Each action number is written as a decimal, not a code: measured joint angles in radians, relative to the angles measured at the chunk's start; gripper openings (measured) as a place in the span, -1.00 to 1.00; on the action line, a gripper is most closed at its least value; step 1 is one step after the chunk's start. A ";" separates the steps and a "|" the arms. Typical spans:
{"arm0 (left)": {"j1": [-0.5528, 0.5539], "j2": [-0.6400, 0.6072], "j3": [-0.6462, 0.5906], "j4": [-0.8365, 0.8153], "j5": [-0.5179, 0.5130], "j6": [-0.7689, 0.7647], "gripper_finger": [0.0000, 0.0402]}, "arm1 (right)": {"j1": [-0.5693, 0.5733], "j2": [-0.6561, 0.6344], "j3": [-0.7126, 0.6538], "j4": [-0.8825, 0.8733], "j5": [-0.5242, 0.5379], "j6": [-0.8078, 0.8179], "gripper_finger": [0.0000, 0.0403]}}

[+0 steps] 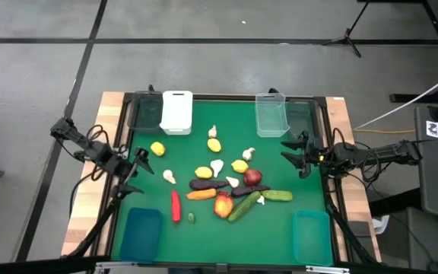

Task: Sort produce into baskets
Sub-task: Put the lemon into the left black bin

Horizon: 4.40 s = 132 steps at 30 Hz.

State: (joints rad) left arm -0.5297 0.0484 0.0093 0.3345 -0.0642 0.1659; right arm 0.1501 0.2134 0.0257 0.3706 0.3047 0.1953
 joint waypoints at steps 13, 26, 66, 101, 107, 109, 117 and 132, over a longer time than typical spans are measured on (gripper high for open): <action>0.000 0.000 -0.001 0.294 -0.096 0.035 0.57 | 0.000 0.000 0.000 -0.005 0.025 0.000 0.08; 0.089 0.204 0.219 -0.135 -0.808 -0.168 0.57 | 0.000 0.000 0.000 -0.006 0.028 -0.061 0.08; 0.422 1.151 0.632 -1.313 -0.560 -1.545 0.57 | 0.000 0.000 0.000 -0.014 0.028 -0.072 0.08; 0.425 1.176 0.567 -0.997 -0.462 -1.515 -0.08 | 0.000 0.000 -0.001 -0.063 0.028 -0.070 0.08; 0.459 1.136 0.685 -1.005 -0.587 -1.347 -0.08 | 0.000 0.000 -0.001 -0.064 0.028 -0.070 0.08; 0.493 1.125 0.718 -1.035 -0.651 -1.285 -0.08 | 0.000 0.000 -0.001 -0.064 0.028 -0.070 0.08; 0.745 1.070 0.751 -1.280 -0.785 -1.241 -0.07 | 0.000 0.000 -0.001 -0.064 0.028 -0.070 0.08; 1.083 1.053 0.646 -1.030 -0.754 -0.949 0.05 | 0.000 0.000 -0.001 -0.068 0.028 -0.070 0.08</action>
State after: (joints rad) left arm 0.5532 1.1015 0.6555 -0.6957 -0.8180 -0.7829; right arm 0.1504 0.2135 0.0250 0.3031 0.3328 0.1249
